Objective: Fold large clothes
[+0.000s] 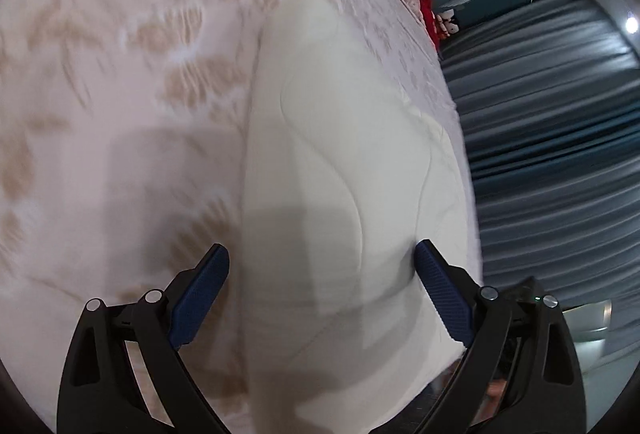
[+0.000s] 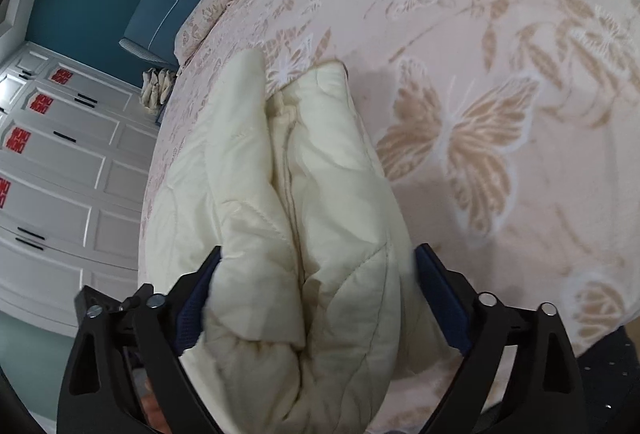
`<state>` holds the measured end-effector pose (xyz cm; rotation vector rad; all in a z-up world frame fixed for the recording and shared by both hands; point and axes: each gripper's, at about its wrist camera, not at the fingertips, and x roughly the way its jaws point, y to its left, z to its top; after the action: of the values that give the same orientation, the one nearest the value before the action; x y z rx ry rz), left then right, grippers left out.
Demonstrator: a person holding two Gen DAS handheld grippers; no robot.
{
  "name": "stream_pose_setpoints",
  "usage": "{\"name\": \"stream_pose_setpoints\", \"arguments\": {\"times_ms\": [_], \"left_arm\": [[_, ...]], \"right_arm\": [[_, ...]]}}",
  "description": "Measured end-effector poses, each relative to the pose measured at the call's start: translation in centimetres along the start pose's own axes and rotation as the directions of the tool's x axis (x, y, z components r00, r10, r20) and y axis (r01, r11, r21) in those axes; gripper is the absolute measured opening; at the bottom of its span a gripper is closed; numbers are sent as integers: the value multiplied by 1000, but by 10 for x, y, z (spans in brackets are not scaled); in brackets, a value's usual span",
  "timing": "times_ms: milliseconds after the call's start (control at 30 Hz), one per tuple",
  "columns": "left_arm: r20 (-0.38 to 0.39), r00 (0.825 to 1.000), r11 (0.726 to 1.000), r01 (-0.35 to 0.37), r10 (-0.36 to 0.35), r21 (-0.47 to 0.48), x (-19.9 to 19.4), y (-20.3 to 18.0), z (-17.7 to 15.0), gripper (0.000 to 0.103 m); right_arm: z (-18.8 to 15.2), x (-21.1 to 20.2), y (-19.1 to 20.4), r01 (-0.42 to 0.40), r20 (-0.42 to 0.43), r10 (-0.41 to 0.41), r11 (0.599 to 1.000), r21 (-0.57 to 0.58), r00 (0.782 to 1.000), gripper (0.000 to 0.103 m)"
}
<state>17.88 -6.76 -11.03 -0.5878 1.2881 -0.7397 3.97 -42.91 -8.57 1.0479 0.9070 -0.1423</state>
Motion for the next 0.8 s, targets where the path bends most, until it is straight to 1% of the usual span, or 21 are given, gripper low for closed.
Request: {"name": "stream_pose_setpoints", "arguments": {"times_ms": [33,100,167,200,267,333,367,433,467,500,567,633,733,800], "left_arm": [[-11,1000,1000,20,-20,-12,6,1,-2,92],[-17,999,999,34,-35,-23,19,1,-8,95],[-12,1000,999,29,-29,-21,25,0,-10,95],[-10,1000,1000,25,-25,-17,26,-2,-10,95],[-12,1000,1000,16,-16,-6,25,-7,-9,92],[-11,1000,1000,-13,13,26,25,-19,-9,84],[-5,999,998,-33,33,56,24,-26,-9,83],[7,998,992,-66,66,107,21,-39,-10,75],[19,996,985,-89,87,148,18,-50,-11,73],[27,995,981,-98,95,170,15,-57,-10,70],[62,991,962,-130,118,240,7,-79,-10,66],[90,989,948,-140,119,286,-4,-94,-9,64],[132,986,927,-138,97,349,-28,-117,-6,63],[170,983,915,-127,65,382,-50,-130,-2,63]], "right_arm": [[-2,3,-2,-5,-2,5,1000,15,1000,96],[-3,8,-5,-18,0,18,999,28,1000,96],[-5,9,-5,-13,1,13,1000,26,1000,96],[-6,9,-3,-9,2,9,1000,21,1000,95],[-9,5,3,-2,4,2,1000,1,1000,86],[-12,0,11,7,8,-7,1000,-19,1000,70],[-12,-3,15,15,14,-15,999,-32,1000,65],[-15,-13,24,33,40,-31,998,-57,999,50],[-16,-18,27,37,50,-34,997,-67,998,48],[-19,-25,34,37,63,-32,996,-78,998,44],[-21,-34,44,33,87,-25,995,-98,996,42],[-27,-50,62,28,125,-11,990,-141,992,41],[-31,-71,90,27,181,11,978,-208,983,41],[-33,-84,110,25,215,31,967,-252,976,41]]}}
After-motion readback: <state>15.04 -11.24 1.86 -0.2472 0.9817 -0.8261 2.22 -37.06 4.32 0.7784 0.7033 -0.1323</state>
